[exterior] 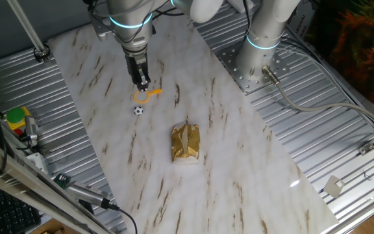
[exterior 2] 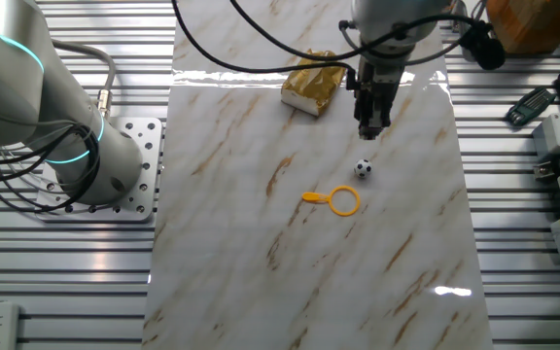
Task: Attach the bubble ring to the ball
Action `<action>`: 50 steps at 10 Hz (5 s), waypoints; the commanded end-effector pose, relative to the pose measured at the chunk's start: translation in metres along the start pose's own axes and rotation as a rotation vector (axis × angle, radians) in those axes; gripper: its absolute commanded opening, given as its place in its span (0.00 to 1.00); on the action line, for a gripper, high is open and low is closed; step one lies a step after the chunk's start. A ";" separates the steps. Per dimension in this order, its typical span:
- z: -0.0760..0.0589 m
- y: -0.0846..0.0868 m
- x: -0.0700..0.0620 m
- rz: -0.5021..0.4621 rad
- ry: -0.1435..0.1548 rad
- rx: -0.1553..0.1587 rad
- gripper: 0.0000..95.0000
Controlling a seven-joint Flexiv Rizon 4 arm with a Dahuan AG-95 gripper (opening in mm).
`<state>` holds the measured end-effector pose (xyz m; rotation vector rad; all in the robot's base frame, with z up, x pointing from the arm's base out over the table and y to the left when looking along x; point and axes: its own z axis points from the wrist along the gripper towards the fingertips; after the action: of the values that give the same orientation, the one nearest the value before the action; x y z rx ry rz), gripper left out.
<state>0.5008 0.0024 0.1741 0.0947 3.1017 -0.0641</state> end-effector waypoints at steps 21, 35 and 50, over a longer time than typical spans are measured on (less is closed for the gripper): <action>-0.002 0.000 0.003 0.008 -0.002 -0.005 0.00; 0.021 -0.024 0.032 0.043 -0.008 -0.022 0.00; 0.074 -0.037 0.038 0.046 -0.024 -0.015 0.00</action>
<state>0.4623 -0.0357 0.0970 0.1619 3.0730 -0.0409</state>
